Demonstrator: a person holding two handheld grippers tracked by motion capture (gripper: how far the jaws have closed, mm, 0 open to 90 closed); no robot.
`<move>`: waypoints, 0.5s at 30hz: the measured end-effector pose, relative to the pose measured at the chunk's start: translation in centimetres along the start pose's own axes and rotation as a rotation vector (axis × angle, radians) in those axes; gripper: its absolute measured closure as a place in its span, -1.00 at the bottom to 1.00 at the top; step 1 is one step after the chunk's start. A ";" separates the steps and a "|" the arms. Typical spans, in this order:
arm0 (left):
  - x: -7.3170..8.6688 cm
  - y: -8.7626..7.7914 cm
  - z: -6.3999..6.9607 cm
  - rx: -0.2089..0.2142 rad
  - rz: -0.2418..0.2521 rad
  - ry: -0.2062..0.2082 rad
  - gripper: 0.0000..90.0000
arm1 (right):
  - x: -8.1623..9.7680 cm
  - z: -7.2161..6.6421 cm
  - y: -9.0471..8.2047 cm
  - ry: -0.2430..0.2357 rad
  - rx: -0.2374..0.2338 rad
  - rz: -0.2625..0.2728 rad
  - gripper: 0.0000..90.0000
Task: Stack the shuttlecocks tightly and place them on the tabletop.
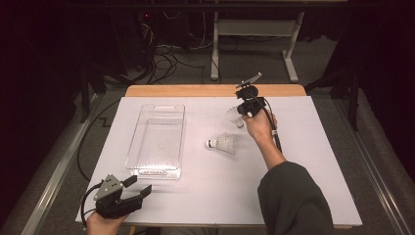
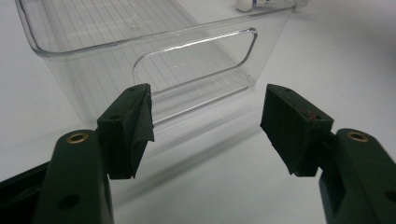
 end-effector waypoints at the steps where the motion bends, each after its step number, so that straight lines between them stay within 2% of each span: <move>1: 0.0 0.0 0.0 0.000 0.001 0.000 -0.23 | 0.2 0.1 -0.2 0.002 -0.001 0.000 0.99; 7: 0.0 0.0 0.0 0.001 0.001 -0.001 -0.23 | 1.4 1.1 -1.1 0.029 -0.008 0.028 0.99; 15: 0.0 0.0 0.1 -0.003 0.001 -0.003 -0.23 | 3.1 2.3 -2.6 0.033 -0.013 0.051 0.99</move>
Point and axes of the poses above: each handheld gripper's, and its own axes: y roughly forward along the jaws, x roughly out of its underside, z roughly to its right, the point moved 2 cm from there along y, roughly forward along the jaws, and after that the axes turned 10 degrees about x, right-handed, at the moved point
